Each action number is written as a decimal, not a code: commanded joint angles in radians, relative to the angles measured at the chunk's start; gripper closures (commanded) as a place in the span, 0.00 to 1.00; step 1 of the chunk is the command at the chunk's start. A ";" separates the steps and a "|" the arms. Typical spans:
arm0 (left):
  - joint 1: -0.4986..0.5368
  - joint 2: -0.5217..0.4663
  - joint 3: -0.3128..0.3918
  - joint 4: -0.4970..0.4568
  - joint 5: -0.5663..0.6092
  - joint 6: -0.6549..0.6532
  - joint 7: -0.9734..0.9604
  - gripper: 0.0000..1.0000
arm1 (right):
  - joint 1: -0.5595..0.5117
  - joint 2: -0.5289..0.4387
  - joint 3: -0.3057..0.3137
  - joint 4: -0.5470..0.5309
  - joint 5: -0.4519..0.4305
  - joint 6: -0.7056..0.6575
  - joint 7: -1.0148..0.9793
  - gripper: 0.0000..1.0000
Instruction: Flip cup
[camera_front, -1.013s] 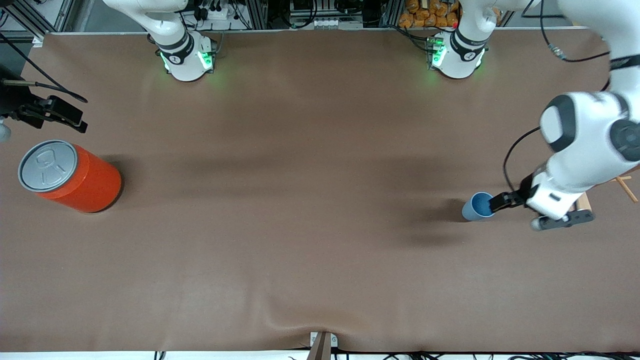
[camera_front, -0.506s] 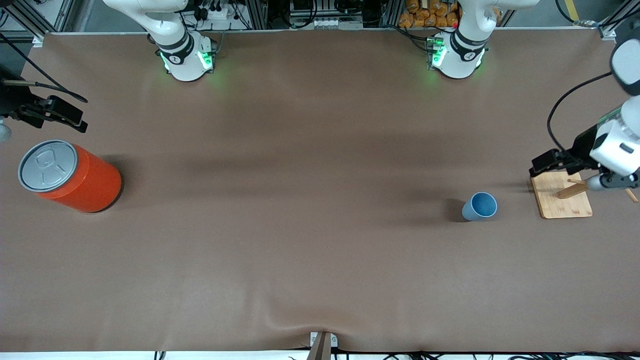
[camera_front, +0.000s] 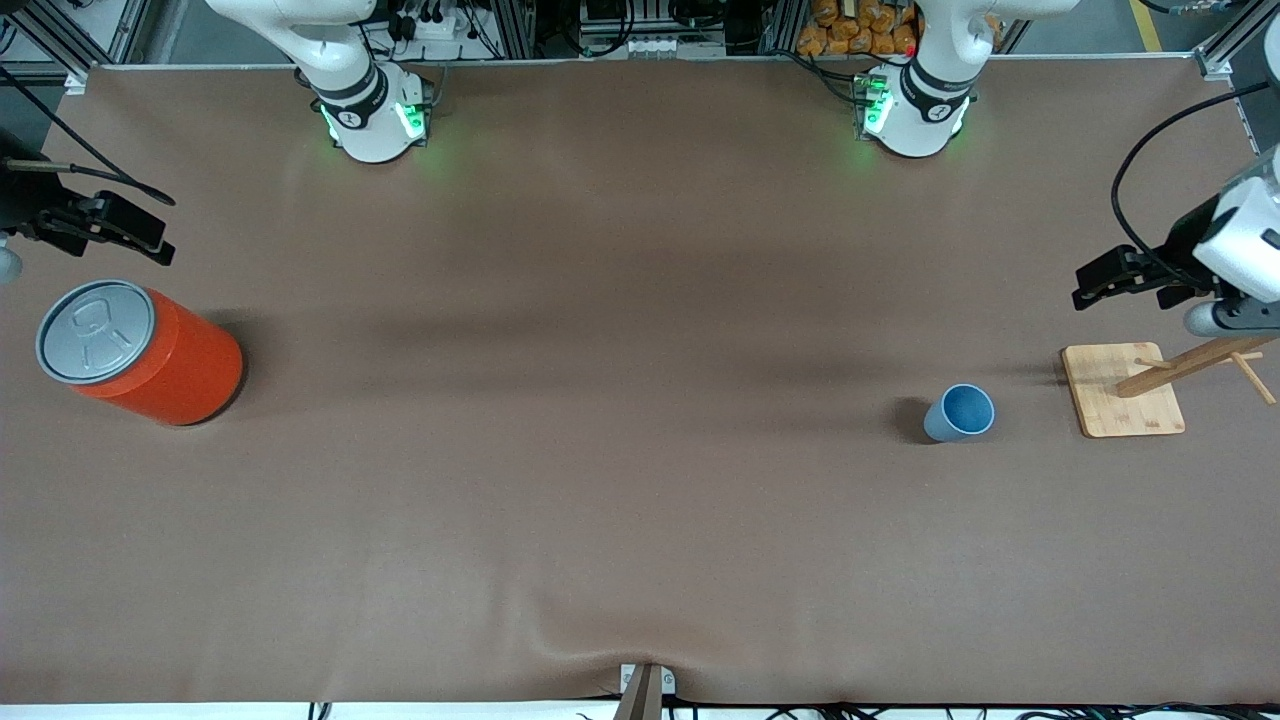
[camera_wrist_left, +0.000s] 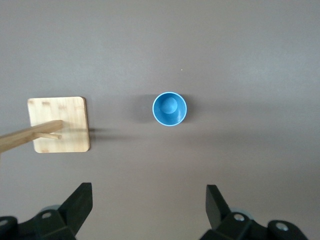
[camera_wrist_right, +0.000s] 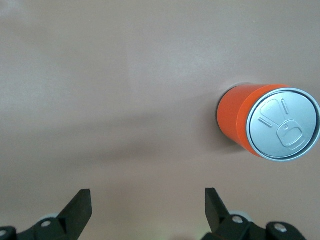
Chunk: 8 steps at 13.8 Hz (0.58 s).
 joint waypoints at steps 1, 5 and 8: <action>0.006 -0.021 -0.032 0.005 0.042 -0.023 -0.030 0.00 | -0.013 0.010 0.006 0.024 0.001 -0.019 -0.011 0.00; 0.009 -0.033 -0.032 0.008 0.042 -0.023 -0.015 0.00 | -0.013 0.010 0.006 0.024 0.001 -0.019 -0.011 0.00; 0.009 -0.036 -0.032 0.017 0.041 -0.023 -0.012 0.00 | -0.013 0.010 0.006 0.024 0.001 -0.019 -0.011 0.00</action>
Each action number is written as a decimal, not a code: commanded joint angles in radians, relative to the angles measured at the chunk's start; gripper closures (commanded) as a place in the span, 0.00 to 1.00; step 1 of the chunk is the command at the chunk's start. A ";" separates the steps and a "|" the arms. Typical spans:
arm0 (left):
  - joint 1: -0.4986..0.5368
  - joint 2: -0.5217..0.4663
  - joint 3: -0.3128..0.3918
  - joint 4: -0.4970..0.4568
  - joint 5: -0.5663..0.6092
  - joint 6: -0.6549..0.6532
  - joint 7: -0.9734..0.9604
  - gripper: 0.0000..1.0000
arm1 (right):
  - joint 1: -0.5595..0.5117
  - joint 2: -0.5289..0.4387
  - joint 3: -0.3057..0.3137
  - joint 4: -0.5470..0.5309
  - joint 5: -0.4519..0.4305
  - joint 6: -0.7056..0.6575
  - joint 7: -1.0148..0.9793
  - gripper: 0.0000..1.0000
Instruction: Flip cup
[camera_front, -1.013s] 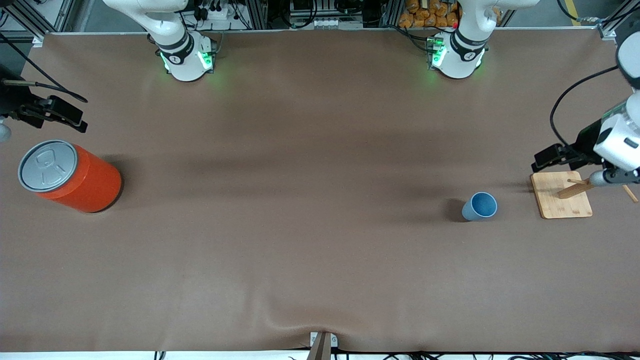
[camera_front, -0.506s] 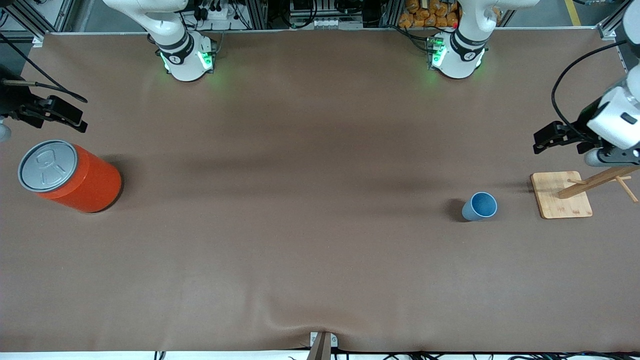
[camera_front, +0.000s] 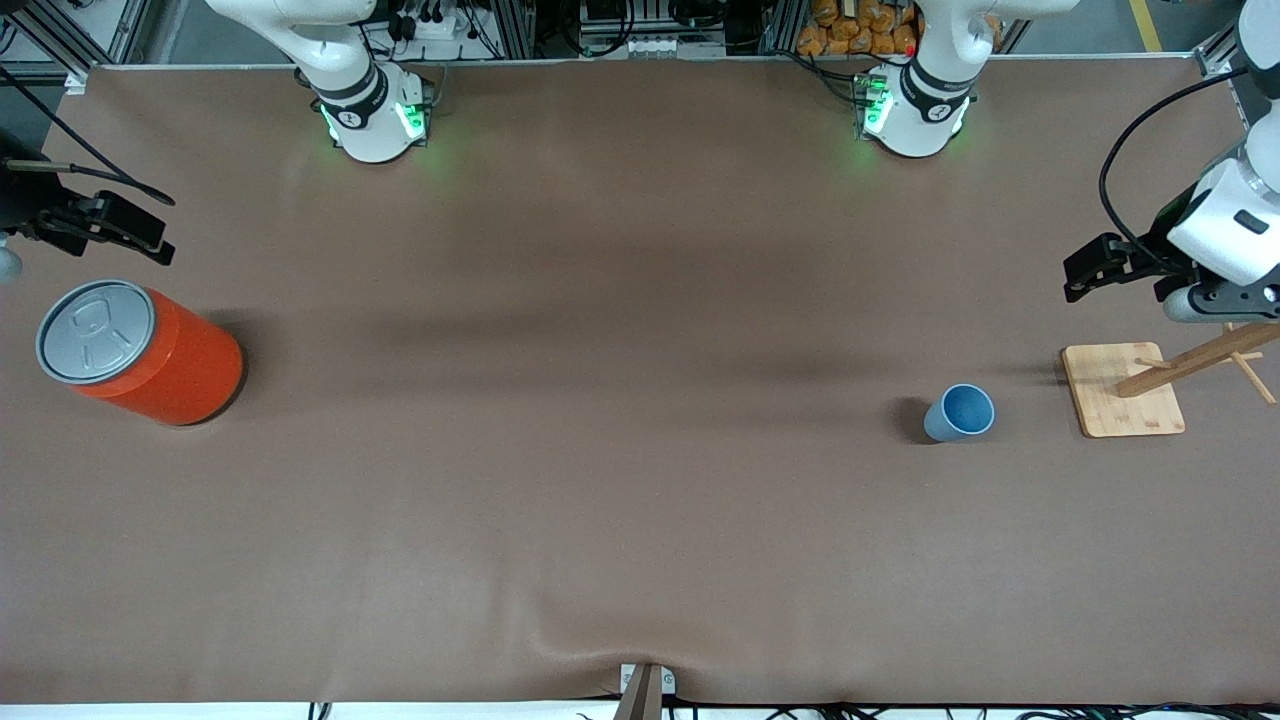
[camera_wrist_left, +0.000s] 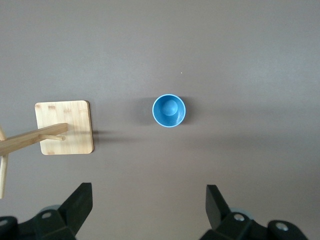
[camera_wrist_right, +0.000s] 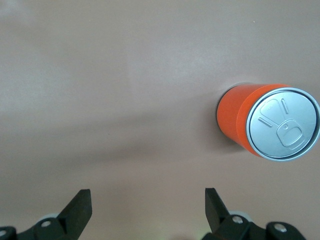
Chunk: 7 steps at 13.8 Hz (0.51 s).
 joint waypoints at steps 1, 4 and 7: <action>0.003 -0.014 -0.006 0.027 0.020 -0.022 0.008 0.00 | -0.013 0.010 0.007 0.024 0.001 -0.017 -0.011 0.00; 0.003 -0.014 -0.003 0.055 0.012 -0.022 0.005 0.00 | -0.013 0.010 0.008 0.024 0.001 -0.017 -0.011 0.00; 0.051 -0.021 -0.038 0.060 0.008 -0.052 0.014 0.00 | -0.012 0.010 0.008 0.024 0.003 -0.019 -0.011 0.00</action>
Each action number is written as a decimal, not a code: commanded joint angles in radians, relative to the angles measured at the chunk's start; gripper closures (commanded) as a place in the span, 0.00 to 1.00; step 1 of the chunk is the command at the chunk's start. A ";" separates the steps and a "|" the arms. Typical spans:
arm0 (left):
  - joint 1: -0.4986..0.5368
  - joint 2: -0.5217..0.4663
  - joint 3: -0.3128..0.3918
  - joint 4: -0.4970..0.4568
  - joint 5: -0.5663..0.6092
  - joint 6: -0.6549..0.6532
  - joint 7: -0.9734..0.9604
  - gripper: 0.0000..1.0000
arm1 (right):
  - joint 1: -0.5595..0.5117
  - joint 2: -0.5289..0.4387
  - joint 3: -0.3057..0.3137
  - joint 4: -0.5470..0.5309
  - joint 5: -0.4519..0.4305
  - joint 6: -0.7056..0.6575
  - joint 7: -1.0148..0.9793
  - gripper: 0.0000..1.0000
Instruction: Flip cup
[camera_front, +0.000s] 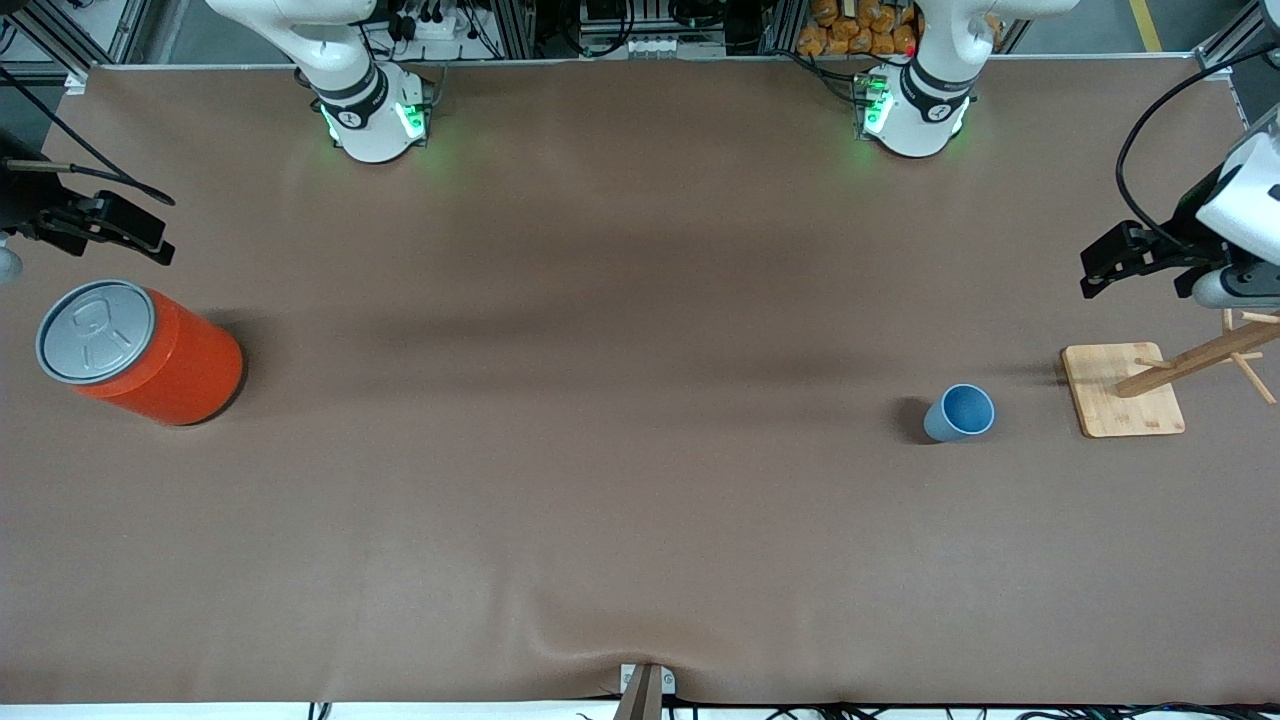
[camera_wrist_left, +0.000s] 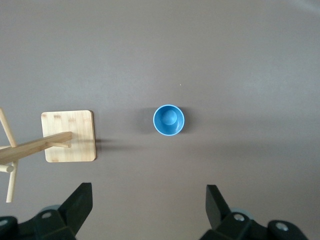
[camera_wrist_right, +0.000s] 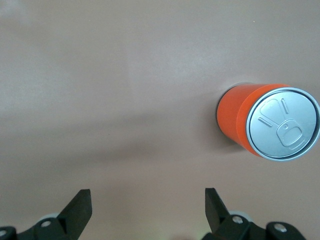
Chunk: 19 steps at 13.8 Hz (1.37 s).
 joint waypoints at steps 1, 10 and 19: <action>0.076 -0.019 -0.067 0.010 0.006 -0.074 0.013 0.00 | -0.012 0.010 0.009 0.024 0.001 -0.024 -0.011 0.00; 0.176 -0.100 -0.191 -0.022 0.006 -0.163 0.011 0.00 | -0.010 0.010 0.009 0.024 0.003 -0.025 -0.011 0.00; 0.170 -0.122 -0.208 -0.017 0.003 -0.169 0.071 0.00 | -0.012 0.010 0.009 0.024 0.003 -0.026 -0.011 0.00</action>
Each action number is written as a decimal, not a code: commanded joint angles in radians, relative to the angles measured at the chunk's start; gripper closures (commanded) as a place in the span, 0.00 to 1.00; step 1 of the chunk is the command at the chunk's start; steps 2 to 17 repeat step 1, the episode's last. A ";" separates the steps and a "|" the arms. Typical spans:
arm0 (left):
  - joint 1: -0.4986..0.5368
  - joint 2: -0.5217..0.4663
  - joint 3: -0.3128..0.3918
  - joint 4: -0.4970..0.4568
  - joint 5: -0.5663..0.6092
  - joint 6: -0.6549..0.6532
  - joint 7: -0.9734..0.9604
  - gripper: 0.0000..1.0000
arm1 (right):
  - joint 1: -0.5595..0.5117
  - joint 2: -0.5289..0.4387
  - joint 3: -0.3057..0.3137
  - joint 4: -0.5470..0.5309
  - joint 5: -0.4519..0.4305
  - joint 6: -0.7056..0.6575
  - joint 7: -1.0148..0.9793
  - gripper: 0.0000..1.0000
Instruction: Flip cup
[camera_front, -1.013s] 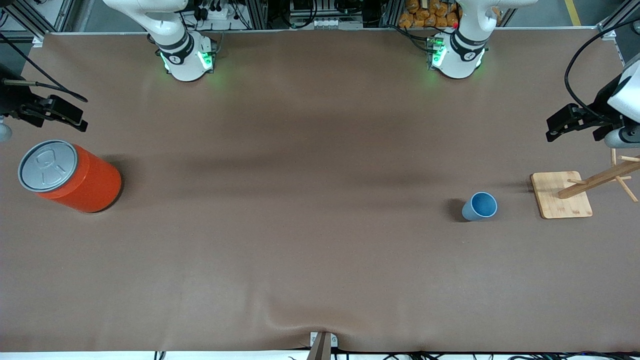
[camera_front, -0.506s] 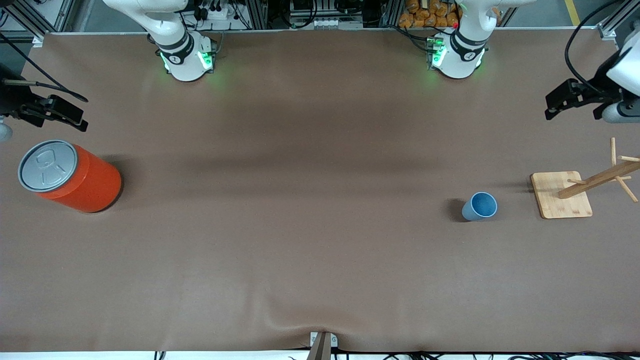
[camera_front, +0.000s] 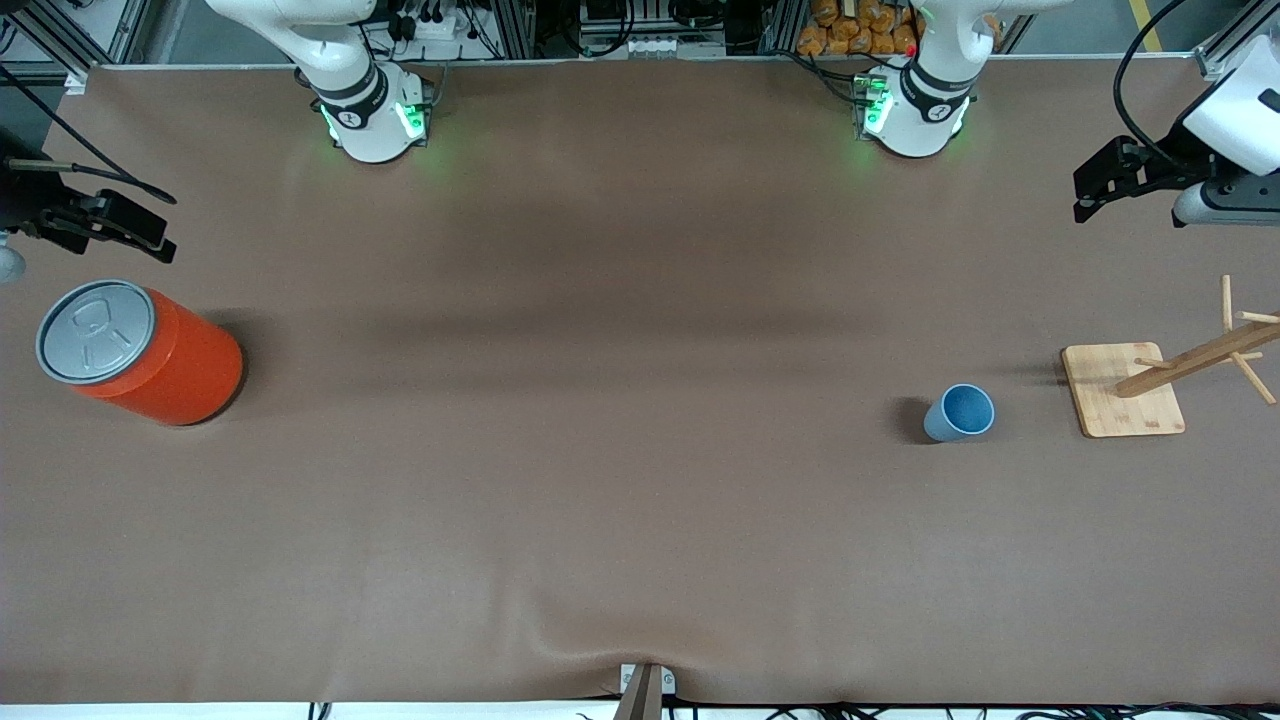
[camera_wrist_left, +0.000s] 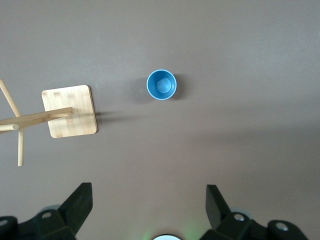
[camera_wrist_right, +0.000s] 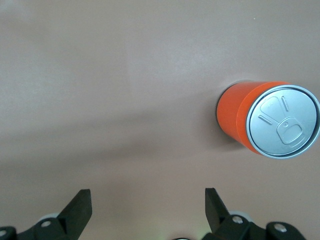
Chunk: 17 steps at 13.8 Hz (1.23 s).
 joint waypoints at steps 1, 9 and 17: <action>0.011 -0.016 -0.008 0.006 0.003 -0.009 0.020 0.00 | -0.012 0.010 0.008 0.024 0.003 -0.016 -0.011 0.00; 0.011 -0.016 -0.008 0.006 0.003 -0.009 0.020 0.00 | -0.012 0.010 0.008 0.024 0.003 -0.016 -0.011 0.00; 0.011 -0.016 -0.008 0.006 0.003 -0.009 0.020 0.00 | -0.012 0.010 0.008 0.024 0.003 -0.016 -0.011 0.00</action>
